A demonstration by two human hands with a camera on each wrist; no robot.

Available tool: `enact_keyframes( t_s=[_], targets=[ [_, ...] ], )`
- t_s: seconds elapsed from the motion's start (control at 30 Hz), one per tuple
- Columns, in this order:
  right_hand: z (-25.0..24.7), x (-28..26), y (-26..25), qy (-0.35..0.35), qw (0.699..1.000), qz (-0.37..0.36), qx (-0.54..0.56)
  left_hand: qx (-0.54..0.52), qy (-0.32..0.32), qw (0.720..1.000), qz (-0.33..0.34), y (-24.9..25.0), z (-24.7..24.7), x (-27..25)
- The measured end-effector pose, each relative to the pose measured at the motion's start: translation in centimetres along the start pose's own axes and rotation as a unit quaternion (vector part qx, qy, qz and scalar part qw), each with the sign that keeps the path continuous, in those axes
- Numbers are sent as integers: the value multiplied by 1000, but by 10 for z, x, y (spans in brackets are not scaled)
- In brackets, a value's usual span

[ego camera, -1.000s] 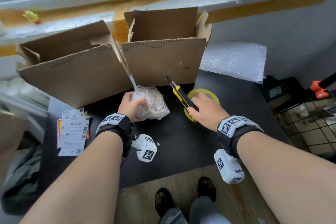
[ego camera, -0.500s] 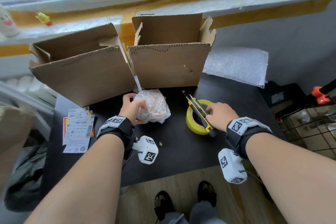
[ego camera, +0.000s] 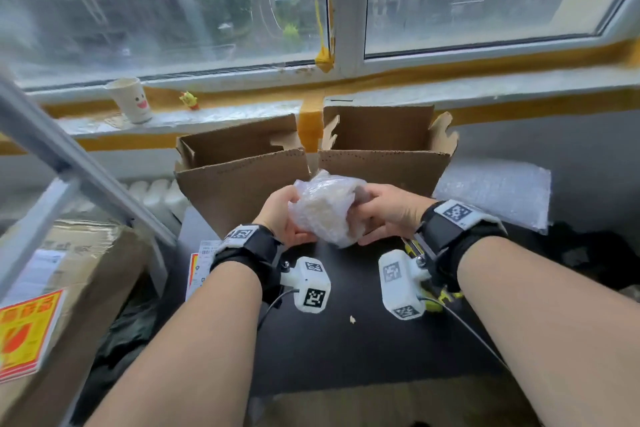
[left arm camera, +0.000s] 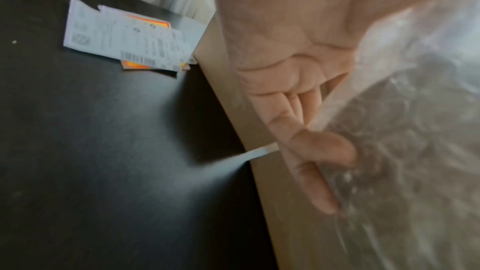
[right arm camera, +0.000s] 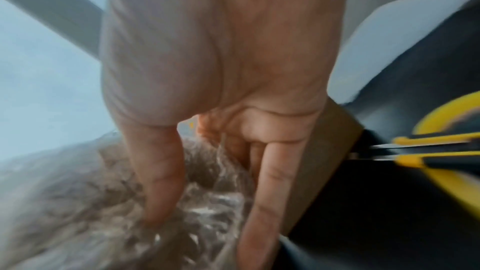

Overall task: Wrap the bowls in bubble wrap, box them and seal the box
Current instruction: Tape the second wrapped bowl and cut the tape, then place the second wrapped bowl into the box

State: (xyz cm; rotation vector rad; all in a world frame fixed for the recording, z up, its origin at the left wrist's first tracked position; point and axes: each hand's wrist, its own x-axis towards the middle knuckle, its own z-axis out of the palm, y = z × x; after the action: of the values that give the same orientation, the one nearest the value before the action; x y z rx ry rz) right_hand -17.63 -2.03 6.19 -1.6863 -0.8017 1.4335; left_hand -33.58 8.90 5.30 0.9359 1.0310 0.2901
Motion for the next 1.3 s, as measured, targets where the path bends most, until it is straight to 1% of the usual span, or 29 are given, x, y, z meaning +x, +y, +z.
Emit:
enact_keyframes(
  t_s=[0.07, 0.13, 0.27, 0.33, 0.4, 0.43, 0.47, 0.5, 0.53, 0.57, 0.6, 0.63, 0.67, 0.7, 0.73, 0.8, 0.87, 0.9, 1.0, 1.07, 1.2, 1.3],
  targets=[
    [7, 3, -17, -11, 999, -30, -11, 3, 3, 1000, 18, 14, -7, -3],
    [11, 4, -29, -9, 999, -49, -1, 34, -6, 999, 41, 29, -12, -8],
    [16, 7, -54, 35, 997, -64, 39, 140, -9, 986, 88, 63, -21, -9],
    [16, 14, -71, 53, 996, -65, 44, 170, -9, 981, 95, 79, -24, -6],
    [14, 24, -90, 69, 994, -69, 57, 175, 10, 980, 93, 97, -28, -4],
    [13, 29, -99, 75, 993, -75, 60, 167, 34, 980, 100, 104, -34, 0],
    [12, 34, -108, 80, 992, -82, 59, 166, 77, 975, 124, 111, -42, 5],
    [12, 40, -117, 84, 991, -86, 55, 184, 140, 959, 164, 117, -52, 12],
    [10, 47, -124, 91, 991, -87, 51, 236, 218, 925, 202, 123, -64, 17],
    [10, 54, -130, 98, 990, -85, 47, 311, 298, 874, 228, 125, -78, 24],
    [10, 61, -134, 105, 990, -83, 41, 382, 371, 816, 224, 126, -94, 30],
    [11, 69, -137, 112, 990, -81, 34, 429, 423, 771, 205, 125, -109, 36],
    [12, 76, -140, 118, 990, -78, 25, 452, 449, 752, 172, 124, -122, 40],
    [14, 83, -141, 122, 990, -74, 14, 461, 449, 753, 139, 123, -133, 45],
    [17, 90, -143, 125, 990, -70, 2, 471, 428, 763, 115, 122, -143, 50],
    [23, 101, -146, 132, 989, -61, -27, 504, 342, 788, 85, 123, -155, 62],
    [30, 113, -148, 135, 987, -61, -65, 530, 273, 801, 58, 124, -157, 71],
    [35, 120, -148, 135, 985, -62, -92, 545, 252, 798, 49, 122, -157, 73],
    [51, 135, -147, 124, 979, -52, -150, 600, 197, 774, 28, 113, -160, 76],
    [63, 140, -145, 117, 976, -39, -180, 612, 182, 769, 23, 109, -163, 76],
    [86, 149, -136, 101, 970, 7, -223, 601, 208, 769, 62, 101, -167, 70],
    [99, 159, -125, 133, 941, 17, -309, 603, 200, 766, 97, 98, -164, 63]
  ],
)
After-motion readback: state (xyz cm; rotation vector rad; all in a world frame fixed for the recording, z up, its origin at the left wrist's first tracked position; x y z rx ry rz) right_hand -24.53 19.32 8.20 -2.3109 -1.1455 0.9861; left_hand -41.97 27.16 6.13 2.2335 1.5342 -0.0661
